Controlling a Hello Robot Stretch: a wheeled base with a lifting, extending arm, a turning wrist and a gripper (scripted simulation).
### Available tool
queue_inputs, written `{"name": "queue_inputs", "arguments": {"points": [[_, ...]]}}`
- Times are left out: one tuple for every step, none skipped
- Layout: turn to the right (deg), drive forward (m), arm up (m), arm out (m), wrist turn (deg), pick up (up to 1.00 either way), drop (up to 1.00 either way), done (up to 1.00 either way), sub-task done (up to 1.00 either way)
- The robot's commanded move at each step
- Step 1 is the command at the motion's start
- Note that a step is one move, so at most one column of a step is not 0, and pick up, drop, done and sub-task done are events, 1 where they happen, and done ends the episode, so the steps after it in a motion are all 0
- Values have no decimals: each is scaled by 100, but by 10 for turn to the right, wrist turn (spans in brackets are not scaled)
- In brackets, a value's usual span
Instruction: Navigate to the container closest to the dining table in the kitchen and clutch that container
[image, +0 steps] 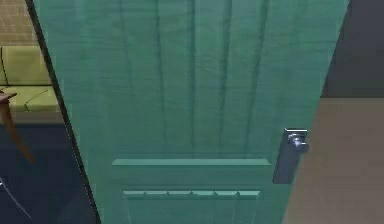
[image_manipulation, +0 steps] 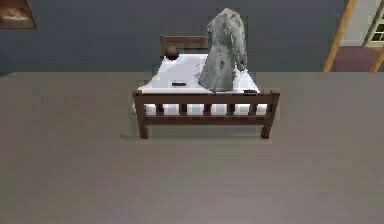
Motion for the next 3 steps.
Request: {"name": "queue_inputs", "arguments": {"points": [[450, 0, 0, 0, 0, 0, 0, 0, 0], [300, 0, 0, 0, 0, 0, 0, 0, 0], [0, 20, 0, 0, 0, 0, 0, 0, 0]]}}
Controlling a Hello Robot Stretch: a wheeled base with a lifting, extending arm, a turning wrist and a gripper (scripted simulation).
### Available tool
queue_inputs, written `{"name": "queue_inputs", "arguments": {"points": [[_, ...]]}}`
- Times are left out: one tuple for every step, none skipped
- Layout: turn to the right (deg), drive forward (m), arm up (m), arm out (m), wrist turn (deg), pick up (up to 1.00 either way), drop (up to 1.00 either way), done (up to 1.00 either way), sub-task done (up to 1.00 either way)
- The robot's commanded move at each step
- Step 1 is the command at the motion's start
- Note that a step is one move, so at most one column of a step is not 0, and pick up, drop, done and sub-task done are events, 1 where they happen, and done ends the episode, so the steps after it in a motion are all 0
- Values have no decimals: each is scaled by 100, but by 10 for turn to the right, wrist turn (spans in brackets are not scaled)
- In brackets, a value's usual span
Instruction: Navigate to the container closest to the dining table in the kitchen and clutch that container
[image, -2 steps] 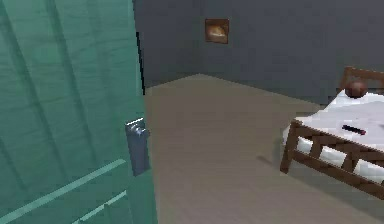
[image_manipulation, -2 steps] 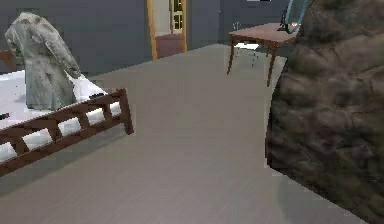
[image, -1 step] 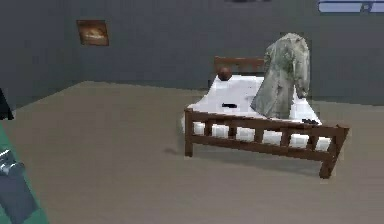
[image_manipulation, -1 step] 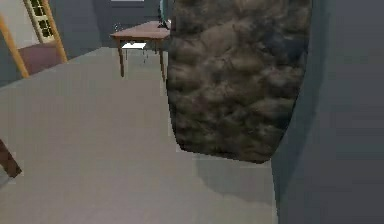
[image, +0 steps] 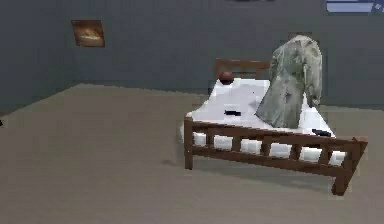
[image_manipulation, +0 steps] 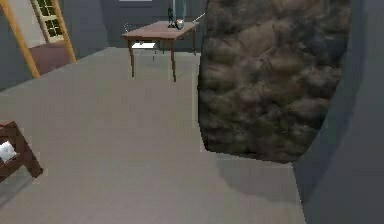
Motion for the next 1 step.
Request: {"name": "queue_inputs", "arguments": {"points": [[-450, 0, 0, 0, 0, 0, 0, 0, 0]]}}
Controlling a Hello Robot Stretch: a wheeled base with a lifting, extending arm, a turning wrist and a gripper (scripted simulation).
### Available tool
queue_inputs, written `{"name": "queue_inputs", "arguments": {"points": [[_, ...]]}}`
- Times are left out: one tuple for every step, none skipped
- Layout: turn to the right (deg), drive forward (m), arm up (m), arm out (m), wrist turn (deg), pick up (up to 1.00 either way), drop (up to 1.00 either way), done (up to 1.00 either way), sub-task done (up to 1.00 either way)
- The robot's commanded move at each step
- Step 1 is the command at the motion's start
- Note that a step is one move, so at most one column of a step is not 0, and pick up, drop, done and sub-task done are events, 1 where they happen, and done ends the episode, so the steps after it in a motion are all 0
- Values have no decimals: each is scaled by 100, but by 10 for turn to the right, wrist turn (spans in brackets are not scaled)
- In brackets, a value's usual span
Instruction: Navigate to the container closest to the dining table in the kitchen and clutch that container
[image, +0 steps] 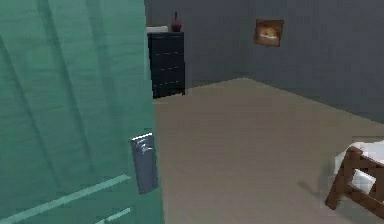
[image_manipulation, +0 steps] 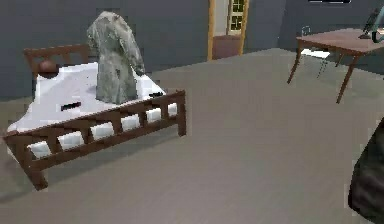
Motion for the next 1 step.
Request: {"name": "queue_inputs", "arguments": {"points": [[-450, 0, 0, 0, 0, 0, 0, 0, 0]]}}
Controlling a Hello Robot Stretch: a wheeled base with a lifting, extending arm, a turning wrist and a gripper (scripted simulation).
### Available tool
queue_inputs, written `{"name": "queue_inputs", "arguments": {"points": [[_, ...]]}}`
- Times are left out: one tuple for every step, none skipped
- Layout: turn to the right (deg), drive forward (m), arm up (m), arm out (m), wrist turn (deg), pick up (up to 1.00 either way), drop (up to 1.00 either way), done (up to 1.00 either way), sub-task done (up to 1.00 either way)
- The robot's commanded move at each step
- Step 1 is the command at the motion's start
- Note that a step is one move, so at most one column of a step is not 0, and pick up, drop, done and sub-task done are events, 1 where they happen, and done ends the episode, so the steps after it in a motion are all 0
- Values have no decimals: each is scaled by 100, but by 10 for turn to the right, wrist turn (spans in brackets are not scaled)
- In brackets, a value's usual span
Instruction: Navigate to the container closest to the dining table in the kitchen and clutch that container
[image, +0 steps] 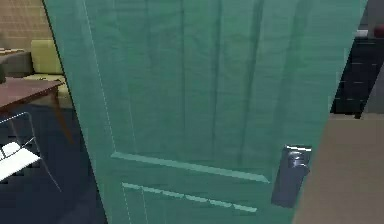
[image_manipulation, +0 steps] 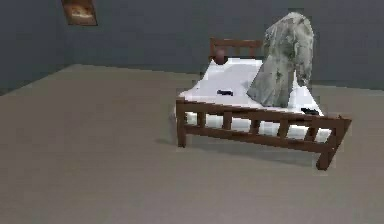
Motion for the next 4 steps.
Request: {"name": "queue_inputs", "arguments": {"points": [[-390, 0, 0, 0, 0, 0, 0, 0, 0], [0, 50, 0, 0, 0, 0, 0, 0, 0], [-360, 0, 0, 0, 0, 0, 0, 0, 0], [0, 45, 0, 0, 0, 0, 0, 0, 0]]}}
